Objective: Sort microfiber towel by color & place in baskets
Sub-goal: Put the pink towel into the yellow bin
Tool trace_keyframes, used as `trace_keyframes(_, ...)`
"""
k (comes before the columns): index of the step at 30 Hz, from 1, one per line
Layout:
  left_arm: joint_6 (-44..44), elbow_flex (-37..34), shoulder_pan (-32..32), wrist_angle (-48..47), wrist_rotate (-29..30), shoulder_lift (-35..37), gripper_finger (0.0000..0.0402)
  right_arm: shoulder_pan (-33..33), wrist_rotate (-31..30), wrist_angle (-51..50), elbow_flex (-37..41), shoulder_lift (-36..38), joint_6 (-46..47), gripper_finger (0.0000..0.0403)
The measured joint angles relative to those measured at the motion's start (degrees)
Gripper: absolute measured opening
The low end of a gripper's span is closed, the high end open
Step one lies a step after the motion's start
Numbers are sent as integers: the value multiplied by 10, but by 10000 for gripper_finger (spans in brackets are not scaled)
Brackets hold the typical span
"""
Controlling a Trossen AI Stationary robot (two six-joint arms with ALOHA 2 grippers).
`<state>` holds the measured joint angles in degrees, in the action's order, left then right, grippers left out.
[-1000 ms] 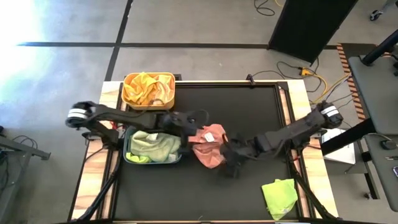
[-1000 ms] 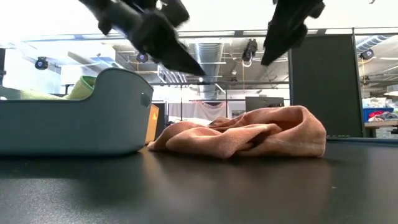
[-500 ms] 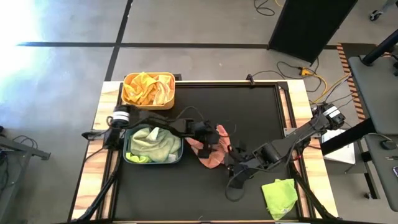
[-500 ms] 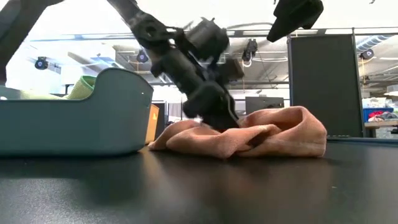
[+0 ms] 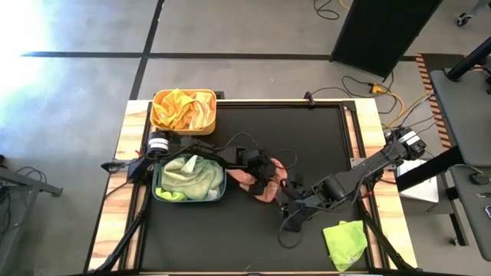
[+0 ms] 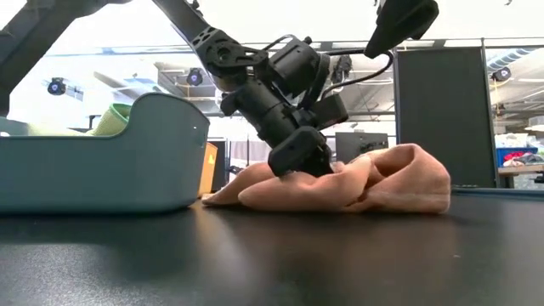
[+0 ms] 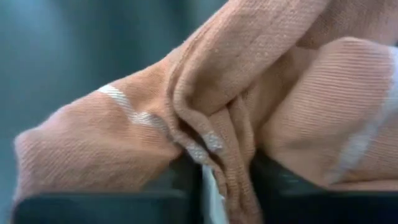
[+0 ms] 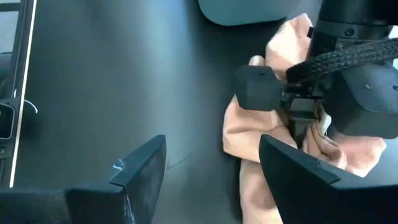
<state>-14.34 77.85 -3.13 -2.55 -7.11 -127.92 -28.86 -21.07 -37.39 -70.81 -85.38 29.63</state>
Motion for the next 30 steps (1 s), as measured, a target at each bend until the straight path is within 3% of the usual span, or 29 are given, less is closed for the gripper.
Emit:
trace_keyframes(2, 4, -3, 1, -1, 8, 9, 31, 0, 0, 0, 0, 0, -1, 247)
trace_keyframes(5, 12, -7, 4, -8, 38, 33, 30, 0, 0, 0, 0, 0, 4, 247)
trace_keyframes(11, -48, -30, 13, -33, 157, 130, 31, 0, 1, -3, 2, 0, 24, 247)
trace_keyframes(18, -103, -132, 15, 10, 273, 329, 32, 0, 0, -2, 12, 0, 23, 248)
trace_keyframes(26, -165, -303, -8, 93, 552, 592, 34, 4, 0, 4, 35, 0, 24, 256)
trace_keyframes(28, -169, -340, -34, 120, 601, 652, 34, 5, 0, 5, 40, 0, 26, 254)
trace_keyframes(30, -164, -378, -72, 144, 615, 703, 35, 7, 0, 8, 43, 0, 26, 250)
